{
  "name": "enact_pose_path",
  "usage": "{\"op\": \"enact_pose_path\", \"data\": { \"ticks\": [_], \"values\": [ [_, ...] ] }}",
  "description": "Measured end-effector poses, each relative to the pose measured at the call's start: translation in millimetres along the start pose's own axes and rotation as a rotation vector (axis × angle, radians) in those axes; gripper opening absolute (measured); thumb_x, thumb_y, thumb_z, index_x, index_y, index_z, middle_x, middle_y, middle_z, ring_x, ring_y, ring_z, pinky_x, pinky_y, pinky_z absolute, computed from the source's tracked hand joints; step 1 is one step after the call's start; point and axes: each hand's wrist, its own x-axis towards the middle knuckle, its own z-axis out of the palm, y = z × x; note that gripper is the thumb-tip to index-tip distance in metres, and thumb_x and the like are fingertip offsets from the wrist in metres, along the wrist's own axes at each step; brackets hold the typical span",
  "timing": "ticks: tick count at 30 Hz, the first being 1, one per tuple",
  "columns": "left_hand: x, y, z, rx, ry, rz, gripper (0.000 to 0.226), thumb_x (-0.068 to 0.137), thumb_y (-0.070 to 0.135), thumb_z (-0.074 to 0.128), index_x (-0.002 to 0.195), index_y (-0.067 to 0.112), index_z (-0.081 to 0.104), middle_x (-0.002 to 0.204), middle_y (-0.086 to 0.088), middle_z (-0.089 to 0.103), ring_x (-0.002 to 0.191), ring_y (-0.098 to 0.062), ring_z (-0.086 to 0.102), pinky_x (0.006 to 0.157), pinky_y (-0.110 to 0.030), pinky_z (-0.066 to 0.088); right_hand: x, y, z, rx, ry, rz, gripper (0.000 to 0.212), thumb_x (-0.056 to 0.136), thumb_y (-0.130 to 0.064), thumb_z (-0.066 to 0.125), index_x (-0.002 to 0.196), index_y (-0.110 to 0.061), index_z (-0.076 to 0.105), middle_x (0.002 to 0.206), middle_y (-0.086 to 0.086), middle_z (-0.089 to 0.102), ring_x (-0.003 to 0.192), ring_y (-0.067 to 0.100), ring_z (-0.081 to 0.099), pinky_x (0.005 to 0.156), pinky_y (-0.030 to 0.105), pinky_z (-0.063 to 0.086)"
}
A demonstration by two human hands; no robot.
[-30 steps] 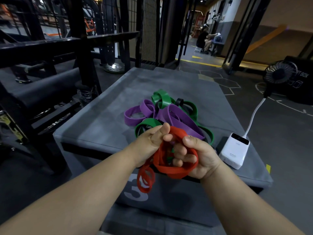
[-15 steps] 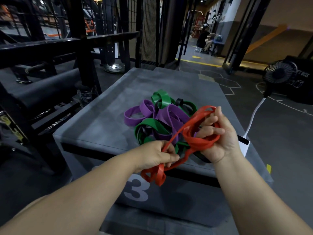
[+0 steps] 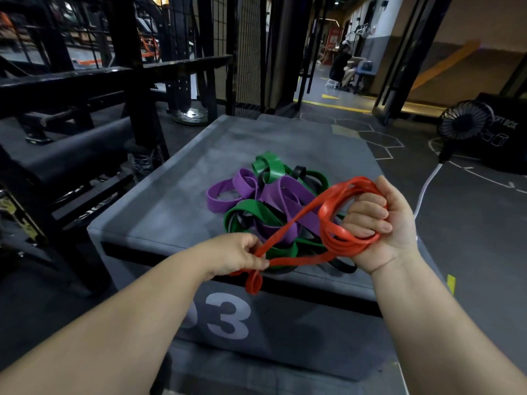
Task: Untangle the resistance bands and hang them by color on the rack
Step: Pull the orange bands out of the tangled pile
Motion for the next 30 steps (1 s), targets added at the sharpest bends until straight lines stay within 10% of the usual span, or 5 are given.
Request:
{"op": "enact_pose_path", "data": {
  "ticks": [5, 9, 21, 30],
  "values": [
    [-2.3, -0.4, 0.6, 0.039, -0.11, -0.013, 0.017, 0.08, 0.028, 0.074, 0.086, 0.022, 0.059, 0.077, 0.004, 0.072, 0.077, -0.015, 0.066, 0.089, -0.045, 0.051, -2.1, 2.6, 10.5, -0.041, 0.3, -0.258, 0.039, 0.082, -0.039, 0.058, 0.049, -0.02, 0.051, 0.037, -0.009, 0.043, 0.026, 0.005, 0.039, 0.034, 0.016, 0.026],
    [-5.8, 7.6, -0.5, -0.044, -0.12, -0.071, 0.023, 0.087, 0.014, 0.061, 0.106, 0.019, 0.052, 0.076, 0.002, 0.069, 0.067, -0.008, 0.062, 0.07, -0.026, 0.051, 0.4, 0.8, 7.7, -0.041, 0.384, -0.376, 0.016, 0.059, -0.03, 0.075, 0.06, -0.018, 0.064, 0.04, -0.01, 0.045, 0.028, 0.004, 0.039, 0.035, 0.014, 0.028],
    [-3.6, 7.9, -5.7, 0.098, 0.06, 0.024, 0.027, 0.078, 0.01, 0.06, 0.091, 0.026, 0.042, 0.082, -0.003, 0.053, 0.067, -0.017, 0.047, 0.061, -0.032, 0.039, -7.1, -8.3, 17.0, 0.197, 0.498, -0.575, 0.044, 0.092, -0.038, 0.054, 0.052, -0.021, 0.05, 0.042, -0.01, 0.044, 0.028, 0.005, 0.037, 0.032, 0.012, 0.026],
    [-2.8, 10.1, -17.8, -0.409, 0.295, -0.045, 0.017, 0.093, 0.011, 0.059, 0.076, 0.012, 0.065, 0.072, -0.001, 0.063, 0.07, -0.011, 0.055, 0.068, -0.02, 0.048, -8.2, -8.7, 19.6, 0.056, 0.613, -0.607, 0.043, 0.093, -0.043, 0.053, 0.055, -0.023, 0.047, 0.043, -0.01, 0.039, 0.03, 0.005, 0.033, 0.036, 0.013, 0.022]
  ]
}}
